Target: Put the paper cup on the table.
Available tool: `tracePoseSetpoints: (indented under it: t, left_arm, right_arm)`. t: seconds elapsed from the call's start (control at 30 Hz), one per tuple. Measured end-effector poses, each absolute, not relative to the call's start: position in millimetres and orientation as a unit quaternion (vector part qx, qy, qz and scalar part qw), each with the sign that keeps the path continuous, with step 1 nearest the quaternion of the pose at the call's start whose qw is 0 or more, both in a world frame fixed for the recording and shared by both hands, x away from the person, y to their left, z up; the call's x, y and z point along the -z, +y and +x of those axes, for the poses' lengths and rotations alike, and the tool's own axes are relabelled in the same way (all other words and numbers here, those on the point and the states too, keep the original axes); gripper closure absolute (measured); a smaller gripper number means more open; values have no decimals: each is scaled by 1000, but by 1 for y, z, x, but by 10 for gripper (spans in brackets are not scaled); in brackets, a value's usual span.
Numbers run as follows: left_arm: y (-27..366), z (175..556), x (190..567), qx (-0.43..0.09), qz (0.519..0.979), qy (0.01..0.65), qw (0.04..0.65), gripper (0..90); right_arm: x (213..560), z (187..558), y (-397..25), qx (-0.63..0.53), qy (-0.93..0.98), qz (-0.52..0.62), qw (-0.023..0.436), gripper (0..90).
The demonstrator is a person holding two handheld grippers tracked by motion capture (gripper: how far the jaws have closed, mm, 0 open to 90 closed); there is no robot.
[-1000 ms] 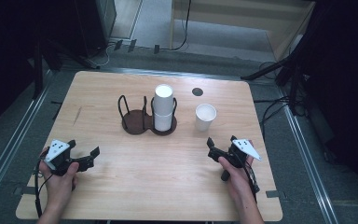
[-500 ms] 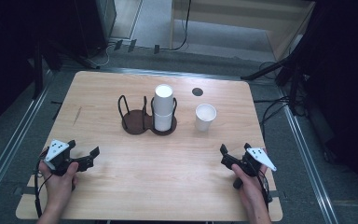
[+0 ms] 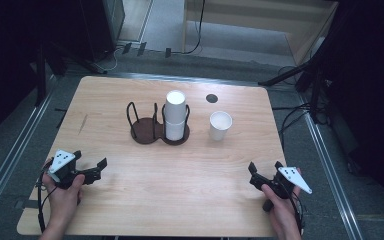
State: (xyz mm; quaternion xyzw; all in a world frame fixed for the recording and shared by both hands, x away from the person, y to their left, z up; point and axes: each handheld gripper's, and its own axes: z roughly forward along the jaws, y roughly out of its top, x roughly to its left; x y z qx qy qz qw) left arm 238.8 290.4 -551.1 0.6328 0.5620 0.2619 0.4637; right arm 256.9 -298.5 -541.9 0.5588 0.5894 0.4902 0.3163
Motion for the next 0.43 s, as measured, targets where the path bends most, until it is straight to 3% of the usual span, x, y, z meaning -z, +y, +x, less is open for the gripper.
tracePoseSetpoints:
  t: [0.43]
  left_arm:
    - [289, 238, 551, -262, 639, 561, 456, 0]
  right_arm:
    - [546, 240, -323, -481, 582, 576, 314, 0]
